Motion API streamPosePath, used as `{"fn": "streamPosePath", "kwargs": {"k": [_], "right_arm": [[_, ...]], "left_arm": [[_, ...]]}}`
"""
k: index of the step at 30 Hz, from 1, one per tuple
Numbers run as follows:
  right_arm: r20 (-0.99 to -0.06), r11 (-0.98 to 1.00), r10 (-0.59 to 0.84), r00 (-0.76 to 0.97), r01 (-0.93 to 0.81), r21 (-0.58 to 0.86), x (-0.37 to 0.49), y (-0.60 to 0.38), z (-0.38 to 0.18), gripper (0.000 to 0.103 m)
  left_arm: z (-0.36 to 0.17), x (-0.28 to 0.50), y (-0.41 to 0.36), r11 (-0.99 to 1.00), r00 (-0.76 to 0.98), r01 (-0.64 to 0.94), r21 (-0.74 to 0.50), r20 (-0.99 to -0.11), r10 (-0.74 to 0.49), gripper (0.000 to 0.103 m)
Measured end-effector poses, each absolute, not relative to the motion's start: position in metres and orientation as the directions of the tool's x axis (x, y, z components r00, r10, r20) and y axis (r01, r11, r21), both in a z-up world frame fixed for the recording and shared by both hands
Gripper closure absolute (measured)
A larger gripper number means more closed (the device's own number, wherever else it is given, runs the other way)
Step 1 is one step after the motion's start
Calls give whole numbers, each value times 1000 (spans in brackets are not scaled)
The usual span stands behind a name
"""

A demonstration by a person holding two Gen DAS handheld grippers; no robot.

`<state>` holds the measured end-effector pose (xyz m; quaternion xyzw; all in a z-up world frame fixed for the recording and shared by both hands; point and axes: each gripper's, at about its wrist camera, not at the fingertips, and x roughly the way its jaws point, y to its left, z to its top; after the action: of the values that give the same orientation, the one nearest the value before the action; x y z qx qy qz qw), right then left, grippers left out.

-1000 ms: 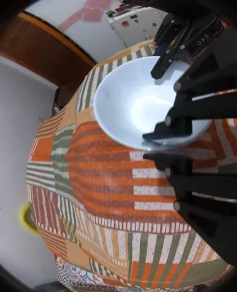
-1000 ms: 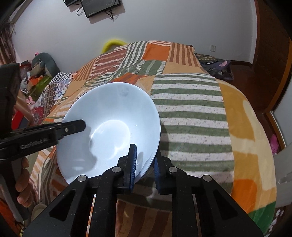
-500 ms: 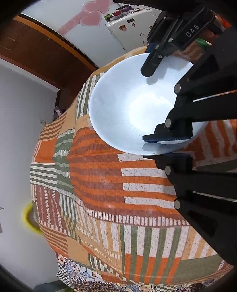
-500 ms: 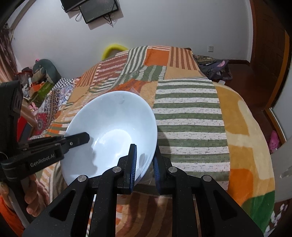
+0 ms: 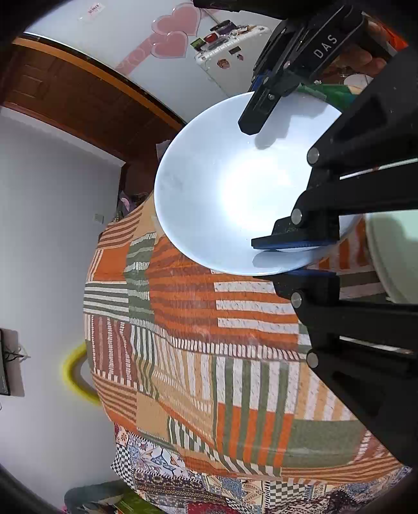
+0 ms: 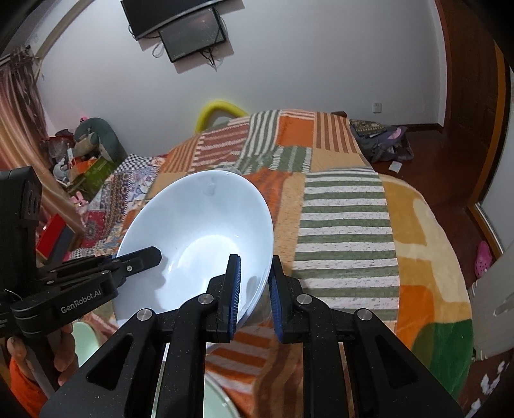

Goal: Organize plates and bowls
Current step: 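Lift the spotted white bowl with both grippers and carry it to the stack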

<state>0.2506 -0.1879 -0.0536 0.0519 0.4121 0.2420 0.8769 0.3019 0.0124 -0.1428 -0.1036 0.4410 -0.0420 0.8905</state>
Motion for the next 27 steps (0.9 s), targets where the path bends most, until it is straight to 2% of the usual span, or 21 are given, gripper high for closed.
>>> {"fn": "streamPosePath", "kwargs": {"k": [13,27], "right_arm": [[-653,850,517,553,-419,318,217,-167,-35,88],[-633,814,565,530,-483,322,178,-132,-27,88]], "left_arm": [[-101,228,35,978,671,-30,-207,-730,-134,93],[-90,155,74,972,700,-82,-219,-707,-100,92]]}}
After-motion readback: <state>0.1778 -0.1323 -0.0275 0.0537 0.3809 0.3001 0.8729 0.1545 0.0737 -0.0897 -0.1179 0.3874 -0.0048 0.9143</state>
